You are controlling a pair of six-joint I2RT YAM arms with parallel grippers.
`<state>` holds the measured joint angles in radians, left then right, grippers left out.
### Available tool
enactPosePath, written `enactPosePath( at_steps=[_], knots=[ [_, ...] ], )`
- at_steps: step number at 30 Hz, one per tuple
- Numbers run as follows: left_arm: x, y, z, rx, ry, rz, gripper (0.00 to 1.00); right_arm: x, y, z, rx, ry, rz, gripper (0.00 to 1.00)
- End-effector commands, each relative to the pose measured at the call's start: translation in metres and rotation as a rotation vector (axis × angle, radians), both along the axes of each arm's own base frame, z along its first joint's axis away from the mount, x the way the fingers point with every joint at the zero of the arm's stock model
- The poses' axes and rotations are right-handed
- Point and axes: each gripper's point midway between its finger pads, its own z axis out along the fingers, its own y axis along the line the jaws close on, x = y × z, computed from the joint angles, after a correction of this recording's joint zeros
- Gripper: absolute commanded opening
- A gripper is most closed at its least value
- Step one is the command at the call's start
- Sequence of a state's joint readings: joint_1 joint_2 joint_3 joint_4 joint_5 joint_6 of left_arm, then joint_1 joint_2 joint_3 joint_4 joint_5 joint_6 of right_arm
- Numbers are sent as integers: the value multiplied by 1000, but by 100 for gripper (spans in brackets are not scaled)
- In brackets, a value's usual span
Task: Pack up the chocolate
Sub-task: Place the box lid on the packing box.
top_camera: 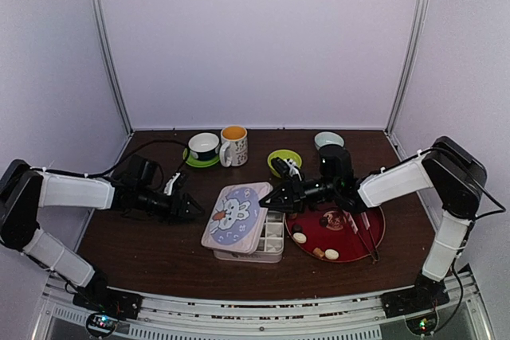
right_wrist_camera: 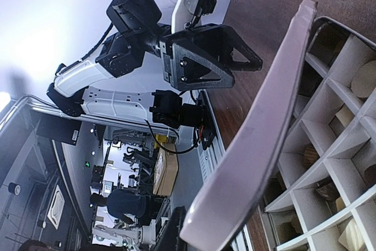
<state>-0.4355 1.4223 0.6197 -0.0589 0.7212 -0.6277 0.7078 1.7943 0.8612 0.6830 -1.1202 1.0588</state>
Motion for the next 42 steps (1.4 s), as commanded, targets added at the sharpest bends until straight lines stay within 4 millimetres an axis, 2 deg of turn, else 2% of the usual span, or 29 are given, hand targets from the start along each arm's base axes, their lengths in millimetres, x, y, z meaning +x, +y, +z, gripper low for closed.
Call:
enactPosePath(
  at_steps=[1, 6, 12, 15, 17, 21, 25, 31, 32, 33, 34, 42],
  knots=[
    [1, -14, -2, -59, -19, -44, 62, 8, -6, -14, -7, 18, -6, 0],
    [4, -18, -16, -61, 2, -47, 63, 16, -8, -18, -17, 18, -31, 6],
    [5, -25, -17, -101, 14, -68, 62, 23, -12, -31, -79, 13, -49, 6],
    [3, -32, -10, -149, 12, -94, 53, 27, -15, -40, -129, 10, -60, 5],
    [1, -35, -5, -170, 6, -112, 41, 30, -18, -46, -166, 0, -65, 6],
    [-3, -39, 0, -200, 22, -143, 28, 39, -20, -47, -182, -4, -88, 8],
    [-5, -38, 1, -197, 29, -144, 23, 46, -26, -50, -213, -16, -122, 16],
    [-6, -40, 10, -206, 19, -136, 22, 56, -40, -55, -289, -60, -189, 45],
    [-7, -41, 10, -205, 19, -136, 22, 57, -42, -55, -298, -67, -198, 57],
    [-7, -43, 10, -204, 22, -136, 22, 58, -43, -55, -302, -75, -203, 84],
    [-7, -44, 10, -203, 20, -134, 22, 58, -44, -53, -304, -80, -206, 98],
    [-7, -47, 10, -202, 14, -133, 22, 58, -56, -41, -355, -156, -238, 100]
  ],
)
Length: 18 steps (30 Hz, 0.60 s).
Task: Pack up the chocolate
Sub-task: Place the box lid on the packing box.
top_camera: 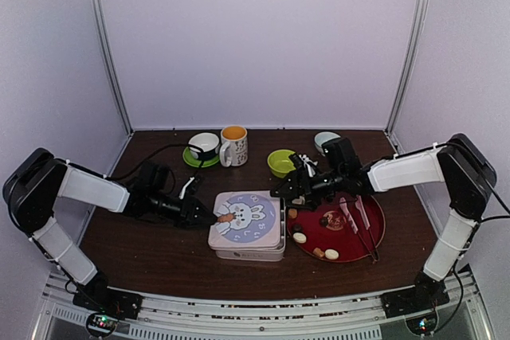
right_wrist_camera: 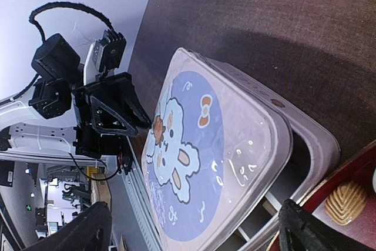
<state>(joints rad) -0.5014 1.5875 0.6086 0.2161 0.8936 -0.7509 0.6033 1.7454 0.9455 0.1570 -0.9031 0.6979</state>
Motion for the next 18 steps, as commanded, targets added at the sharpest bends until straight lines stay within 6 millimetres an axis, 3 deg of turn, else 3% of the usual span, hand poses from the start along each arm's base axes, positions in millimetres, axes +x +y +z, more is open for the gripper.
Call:
enactPosePath(
  at_steps=[1, 7, 11, 18],
  knots=[
    [5, -6, 11, -35, -57, -7, 22, 3, -14, 5, -72, -69, -35, 100],
    [6, -6, 14, -30, -65, -15, 23, 6, -29, 12, -133, -138, -104, 100],
    [7, -6, 34, -28, -137, -29, 27, 14, -52, 12, -266, -194, -214, 100],
    [9, 2, 66, 16, -260, -18, 31, 12, -71, 16, -398, -271, -274, 100]
  ],
)
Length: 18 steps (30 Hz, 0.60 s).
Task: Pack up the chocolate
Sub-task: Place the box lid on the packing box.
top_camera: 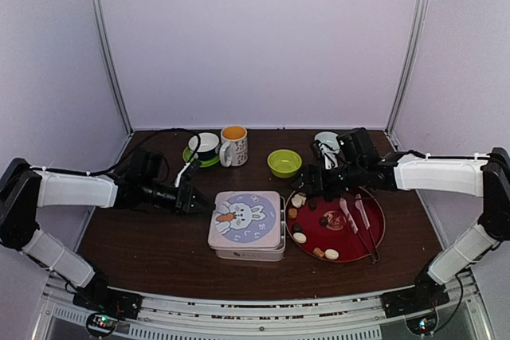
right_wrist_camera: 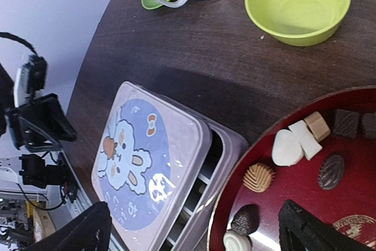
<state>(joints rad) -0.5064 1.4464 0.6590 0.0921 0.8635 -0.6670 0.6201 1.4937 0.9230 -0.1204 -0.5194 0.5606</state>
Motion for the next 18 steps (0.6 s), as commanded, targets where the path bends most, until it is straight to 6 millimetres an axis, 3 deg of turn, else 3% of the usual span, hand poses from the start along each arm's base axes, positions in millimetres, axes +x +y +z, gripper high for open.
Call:
enactPosePath(
  at_steps=[1, 6, 8, 11, 14, 18],
  knots=[
    [8, 4, 26, 43, -129, 18, 32, 2, -23, -9, -159, -61, -75, 100],
    [16, 15, 16, 135, -120, 89, 45, -3, -27, -5, -71, -79, -139, 100],
    [19, 18, 8, 165, -103, 109, 56, -11, -22, -4, -48, -80, -128, 100],
    [25, 24, -5, 215, -84, 152, 64, -24, -9, -3, -71, -97, -86, 100],
    [29, 22, -10, 211, -72, 160, 66, -35, 6, -10, -89, -76, -51, 100],
    [30, 16, -24, 205, -35, 144, 58, -43, 23, -27, -98, -25, -30, 94]
  ],
)
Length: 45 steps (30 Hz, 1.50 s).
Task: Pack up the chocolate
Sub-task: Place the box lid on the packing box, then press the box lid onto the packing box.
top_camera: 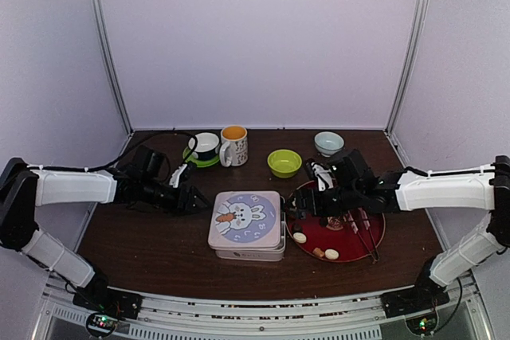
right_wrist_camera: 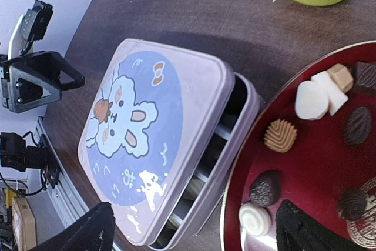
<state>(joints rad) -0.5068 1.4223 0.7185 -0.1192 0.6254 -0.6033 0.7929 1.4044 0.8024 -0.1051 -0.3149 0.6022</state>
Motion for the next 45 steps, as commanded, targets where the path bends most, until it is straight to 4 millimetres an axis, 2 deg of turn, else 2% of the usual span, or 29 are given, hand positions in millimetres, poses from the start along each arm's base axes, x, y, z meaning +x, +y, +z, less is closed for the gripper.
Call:
enactPosePath(
  at_steps=[1, 6, 12, 17, 25, 33, 40, 45],
  knots=[
    [9, -8, -7, -11, -4, -6, 57, 2, 17, -11, -2, 30, -23, 93],
    [6, -13, -18, -31, 35, -30, 51, -1, 33, -19, 51, 76, -21, 89],
    [3, -22, -21, -78, 66, -74, 29, -1, 43, -28, 77, 126, -20, 86],
    [1, -24, -24, -91, 83, -91, 22, -3, 47, -30, 89, 146, -14, 83],
    [-3, -35, -30, -121, 115, -112, 21, -6, 52, -31, 116, 167, 3, 77],
    [-2, -40, -24, -136, 102, -106, 22, -13, 51, -34, 142, 195, 8, 69],
    [-1, -38, -27, -112, 99, -96, 22, -20, 39, -38, 117, 188, 5, 74],
    [0, -39, -26, -109, 92, -95, 22, -34, 36, -31, 162, 186, 53, 72]
  ],
)
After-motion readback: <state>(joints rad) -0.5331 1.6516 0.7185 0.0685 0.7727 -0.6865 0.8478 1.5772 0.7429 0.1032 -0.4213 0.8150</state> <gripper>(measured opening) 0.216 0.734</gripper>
